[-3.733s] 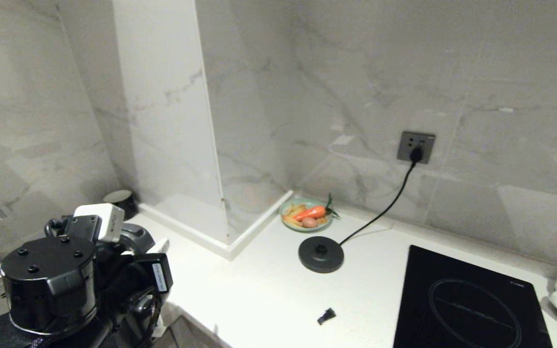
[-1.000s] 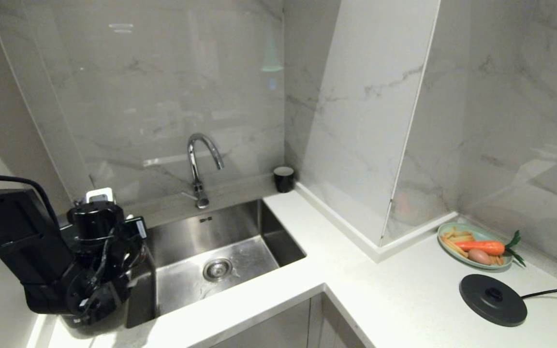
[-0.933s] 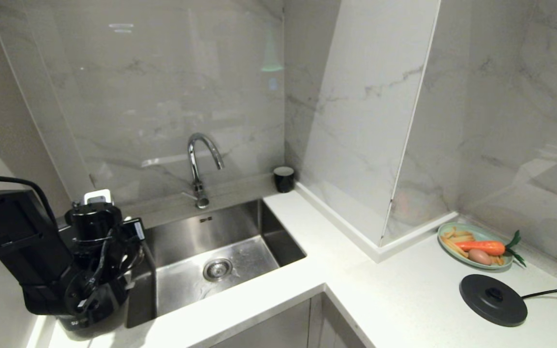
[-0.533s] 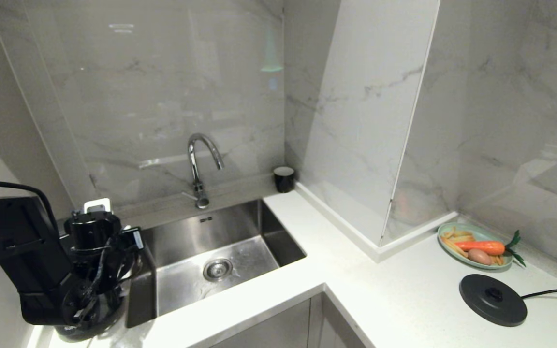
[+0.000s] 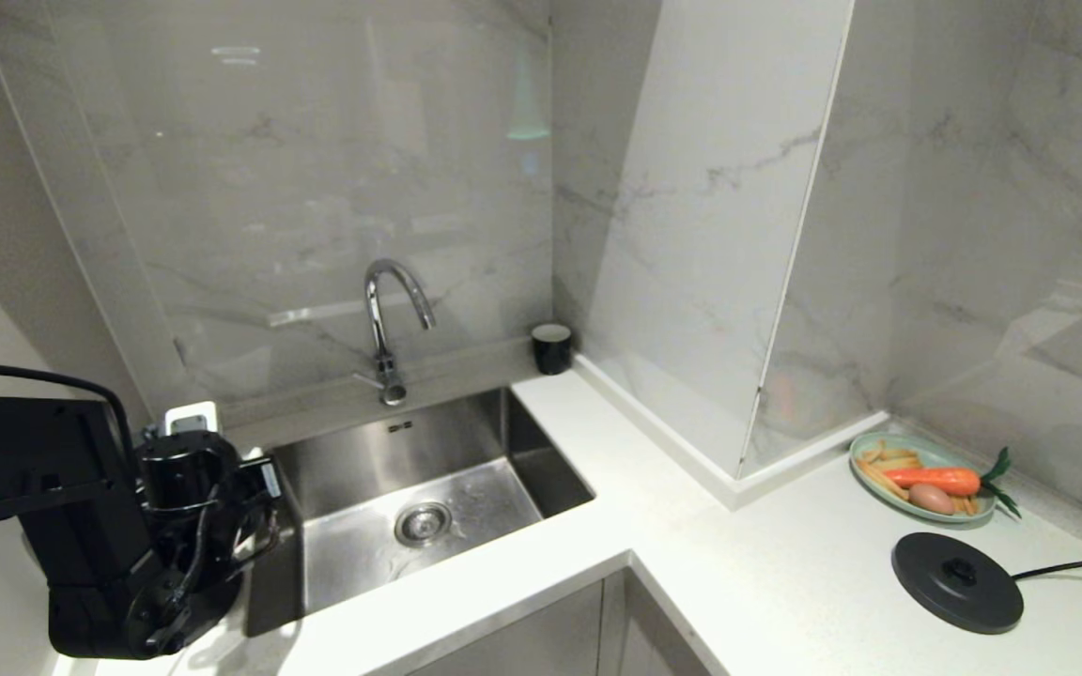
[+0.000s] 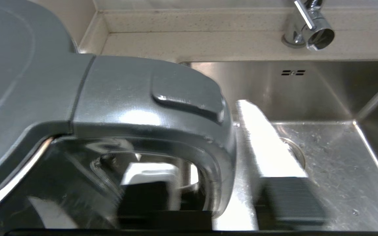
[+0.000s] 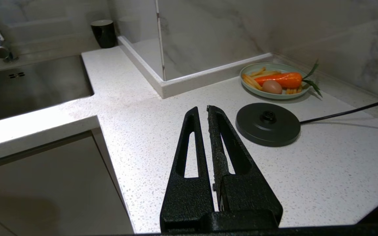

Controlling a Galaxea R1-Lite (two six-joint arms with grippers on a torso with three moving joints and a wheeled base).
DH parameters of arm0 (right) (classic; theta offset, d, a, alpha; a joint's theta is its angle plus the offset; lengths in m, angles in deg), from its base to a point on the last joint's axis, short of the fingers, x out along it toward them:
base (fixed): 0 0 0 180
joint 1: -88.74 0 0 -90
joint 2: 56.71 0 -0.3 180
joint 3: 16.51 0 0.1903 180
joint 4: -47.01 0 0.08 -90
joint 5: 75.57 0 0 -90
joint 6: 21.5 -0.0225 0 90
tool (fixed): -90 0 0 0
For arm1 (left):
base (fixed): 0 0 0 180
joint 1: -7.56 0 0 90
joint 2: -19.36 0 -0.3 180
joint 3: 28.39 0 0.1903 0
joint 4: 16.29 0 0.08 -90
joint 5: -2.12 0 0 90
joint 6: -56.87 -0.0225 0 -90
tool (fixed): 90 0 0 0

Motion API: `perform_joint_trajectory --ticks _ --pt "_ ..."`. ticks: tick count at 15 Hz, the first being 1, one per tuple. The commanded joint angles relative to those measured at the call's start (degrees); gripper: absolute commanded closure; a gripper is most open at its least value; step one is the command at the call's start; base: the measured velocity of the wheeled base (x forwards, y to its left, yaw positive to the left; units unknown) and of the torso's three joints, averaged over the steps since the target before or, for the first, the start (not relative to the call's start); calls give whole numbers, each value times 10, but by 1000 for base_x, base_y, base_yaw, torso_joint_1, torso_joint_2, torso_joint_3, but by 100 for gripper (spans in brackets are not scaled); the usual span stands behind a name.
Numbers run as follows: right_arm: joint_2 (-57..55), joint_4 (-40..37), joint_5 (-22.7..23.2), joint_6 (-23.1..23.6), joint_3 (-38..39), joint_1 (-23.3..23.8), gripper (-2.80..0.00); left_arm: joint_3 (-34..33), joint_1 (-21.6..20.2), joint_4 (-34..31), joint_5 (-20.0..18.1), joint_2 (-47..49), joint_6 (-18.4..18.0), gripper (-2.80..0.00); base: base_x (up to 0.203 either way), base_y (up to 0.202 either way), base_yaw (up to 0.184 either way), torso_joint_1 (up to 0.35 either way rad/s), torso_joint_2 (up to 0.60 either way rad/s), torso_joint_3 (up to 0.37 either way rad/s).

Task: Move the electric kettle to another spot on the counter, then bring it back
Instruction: Place it by the sink

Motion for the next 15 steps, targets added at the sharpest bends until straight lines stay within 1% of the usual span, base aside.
perform_joint_trajectory --ticks 1,3,6,12,15 --pt "0 0 0 0 0 0 0 -2 1 4 1 -4 1 -280 0 0 0 0 0 0" --pt "0 0 0 0 0 0 0 -11 4 5 1 -5 1 -280 0 0 0 0 0 0" --pt "0 0 0 0 0 0 0 -35 24 11 1 -19 2 -280 0 0 0 0 0 0" --pt "0 0 0 0 0 0 0 -46 27 15 1 -18 3 -280 0 0 0 0 0 0" --pt "0 0 0 0 0 0 0 -65 26 31 2 -14 3 -280 0 0 0 0 0 0"
